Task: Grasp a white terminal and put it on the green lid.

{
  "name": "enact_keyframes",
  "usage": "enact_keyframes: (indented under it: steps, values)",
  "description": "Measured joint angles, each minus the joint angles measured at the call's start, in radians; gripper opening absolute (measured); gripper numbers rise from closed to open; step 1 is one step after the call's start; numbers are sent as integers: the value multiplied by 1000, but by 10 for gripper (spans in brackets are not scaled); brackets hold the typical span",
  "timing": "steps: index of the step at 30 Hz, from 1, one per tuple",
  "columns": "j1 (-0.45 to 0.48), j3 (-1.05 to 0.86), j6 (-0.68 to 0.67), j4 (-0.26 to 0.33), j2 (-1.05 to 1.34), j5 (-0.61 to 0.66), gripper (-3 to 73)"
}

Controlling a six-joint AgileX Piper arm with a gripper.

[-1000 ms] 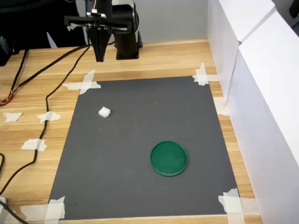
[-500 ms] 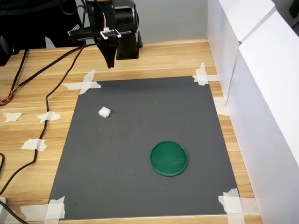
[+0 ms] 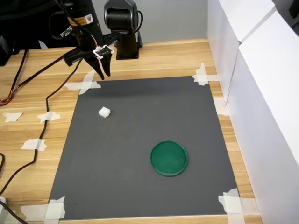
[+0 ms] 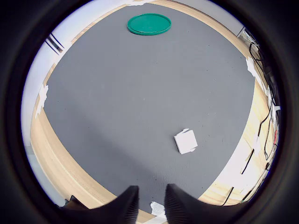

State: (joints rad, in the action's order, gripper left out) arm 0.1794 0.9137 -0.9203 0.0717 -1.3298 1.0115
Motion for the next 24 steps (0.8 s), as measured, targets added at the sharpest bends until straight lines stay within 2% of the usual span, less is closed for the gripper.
enact_keyframes:
  steps: [4, 7, 10, 15, 24]
  values:
    - [0, 2, -12, -2, -11, -16, 473]
    - [0, 4, -13, -7, -11, -27, 587]
    - [0, 23, -13, -8, -13, -3, 667]
    - [0, 96, -13, -6, -13, 101, 712]
    - [5, 134, -2, -64, -33, 111, 715]
